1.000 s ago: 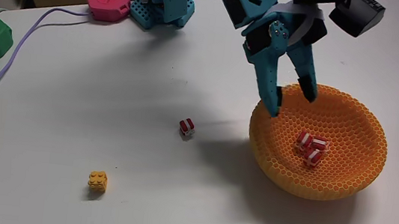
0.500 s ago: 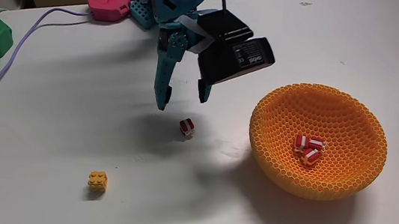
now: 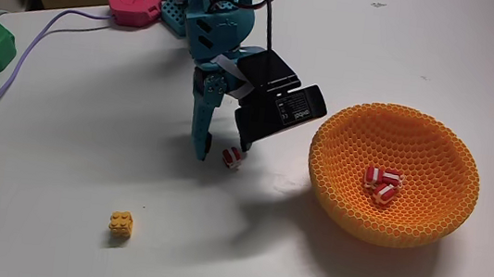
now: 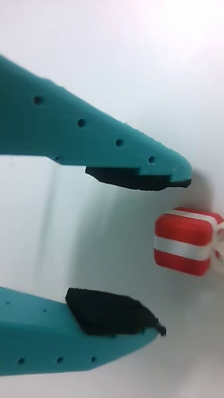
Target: Place cube pieces into the yellow basket
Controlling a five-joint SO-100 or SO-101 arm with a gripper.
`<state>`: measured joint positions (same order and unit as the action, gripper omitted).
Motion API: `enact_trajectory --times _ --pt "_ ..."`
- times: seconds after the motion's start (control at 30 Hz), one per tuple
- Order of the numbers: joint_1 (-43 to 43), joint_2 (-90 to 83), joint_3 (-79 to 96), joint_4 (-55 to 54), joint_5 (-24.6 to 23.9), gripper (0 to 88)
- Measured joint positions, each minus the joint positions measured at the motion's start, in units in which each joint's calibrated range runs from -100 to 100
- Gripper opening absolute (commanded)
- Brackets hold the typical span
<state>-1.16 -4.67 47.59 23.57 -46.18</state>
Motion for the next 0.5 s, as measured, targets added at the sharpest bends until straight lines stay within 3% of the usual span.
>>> enact_trajectory --times 0.2,0.37,0.5 --pt "0.39 1.57 0.00 -4.33 0.34 19.4" --pt "0.68 1.97 0.00 -4.88 0.05 0.0" --pt "0.97 0.98 0.00 -4.66 1.56 0.0"
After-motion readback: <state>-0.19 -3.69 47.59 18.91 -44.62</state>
